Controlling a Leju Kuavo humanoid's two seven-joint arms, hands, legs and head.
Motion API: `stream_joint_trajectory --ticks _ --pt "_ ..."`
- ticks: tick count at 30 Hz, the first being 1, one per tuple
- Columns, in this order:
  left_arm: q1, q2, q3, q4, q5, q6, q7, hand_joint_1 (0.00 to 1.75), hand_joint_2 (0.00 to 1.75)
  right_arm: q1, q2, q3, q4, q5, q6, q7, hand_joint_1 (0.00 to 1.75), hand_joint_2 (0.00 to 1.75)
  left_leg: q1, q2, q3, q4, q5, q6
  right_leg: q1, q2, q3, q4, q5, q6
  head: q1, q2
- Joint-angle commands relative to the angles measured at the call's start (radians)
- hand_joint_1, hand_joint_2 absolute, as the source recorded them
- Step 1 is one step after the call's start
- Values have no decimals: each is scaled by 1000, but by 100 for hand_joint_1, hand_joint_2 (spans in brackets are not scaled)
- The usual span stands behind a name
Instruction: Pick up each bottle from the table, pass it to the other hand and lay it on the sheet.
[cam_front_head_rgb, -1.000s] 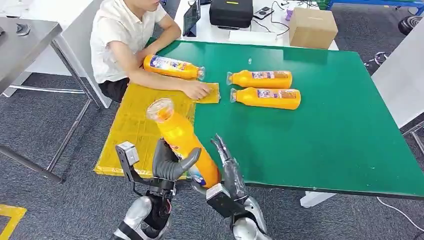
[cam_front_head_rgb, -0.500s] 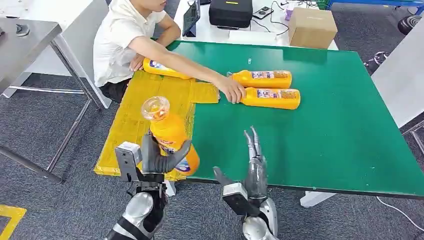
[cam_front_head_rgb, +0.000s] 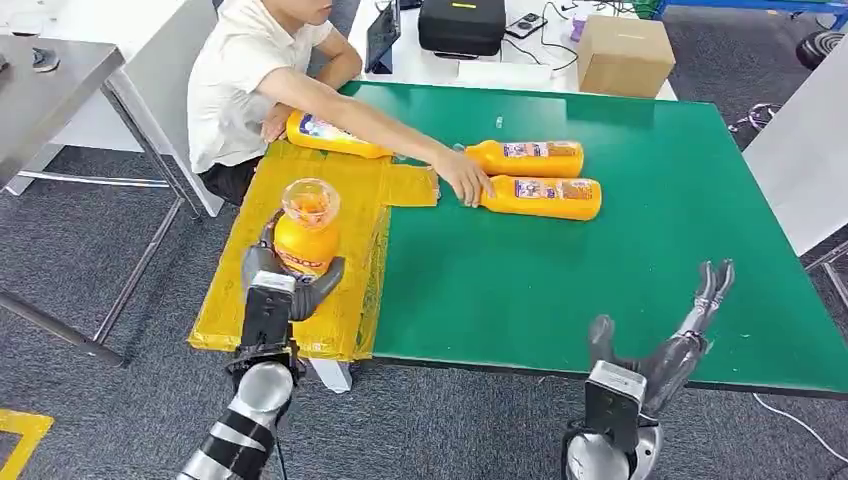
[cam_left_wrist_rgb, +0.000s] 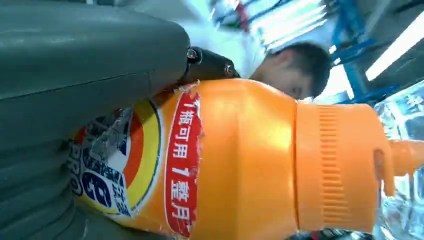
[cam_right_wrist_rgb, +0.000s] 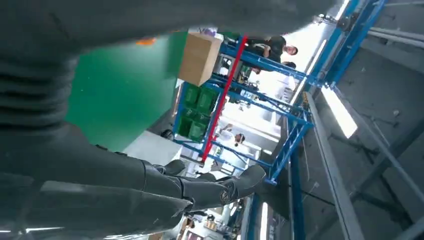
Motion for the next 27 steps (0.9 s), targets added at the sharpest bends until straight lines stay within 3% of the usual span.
stream_joint_trajectory --ticks 1,7,10,14,15,16,17,18,19,20,24,27 --pt "-156 95 -31 314 -651 -118 342 175 175 -2 -55 94 68 -67 3 -1 0 0 1 0 6 -2 0 -3 1 0 6 -2 -1 -3 0 0" --pt "-163 94 -33 325 -681 -148 368 175 175 -1 -60 104 74 -71 3 -1 0 0 1 0 3 -1 1 -3 1 0 3 -1 0 -2 0 0" --pt "-183 100 -56 346 -766 -263 431 175 175 1 -81 136 114 -88 3 -1 0 0 2 -1 6 -1 -1 -4 2 0 6 -1 -2 -3 0 0" --pt "-214 94 -58 370 -757 -358 414 175 175 -3 -101 168 155 -127 3 -1 0 0 2 0 4 -1 0 -3 1 0 4 -1 0 -2 0 0" --pt "-215 91 -56 364 -736 -392 399 152 175 -5 -105 173 159 -132 3 -1 0 0 2 0 5 -1 0 -4 2 0 6 -2 -1 -3 0 0" --pt "-217 90 -55 364 -726 -404 391 148 175 -6 -105 174 164 -133 3 -1 0 0 2 -1 3 -1 1 -3 1 0 3 -1 0 -2 0 0" --pt "-218 88 -55 362 -707 -426 378 131 175 -9 -107 178 170 -140 3 -1 0 0 2 -1 4 -1 0 -4 2 0 5 -1 -1 -3 0 0" --pt "-219 87 -51 359 -680 -447 359 51 175 -12 -109 182 174 -147 3 -1 0 0 2 0 4 -1 0 -3 2 0 4 -1 -1 -2 0 0" --pt "-217 88 -57 351 -657 -452 325 12 175 -15 -113 189 180 -149 3 -1 0 0 1 0 2 -1 1 -2 1 0 2 -1 0 -2 0 0" --pt "-215 94 -76 339 -656 -446 286 0 175 -17 -117 198 186 -154 3 -1 0 0 2 0 3 -1 0 -3 1 1 3 -1 -1 -2 0 0" --pt "-224 138 -167 327 -609 -595 200 0 175 -36 -139 230 209 -180 3 -1 0 0 2 1 3 -1 0 -3 1 1 3 -1 0 -2 0 0" --pt "-229 141 -183 338 -574 -614 168 0 175 -40 -140 233 211 -180 3 -1 0 0 2 1 5 -1 -1 -3 1 2 6 -1 -1 -3 0 0"
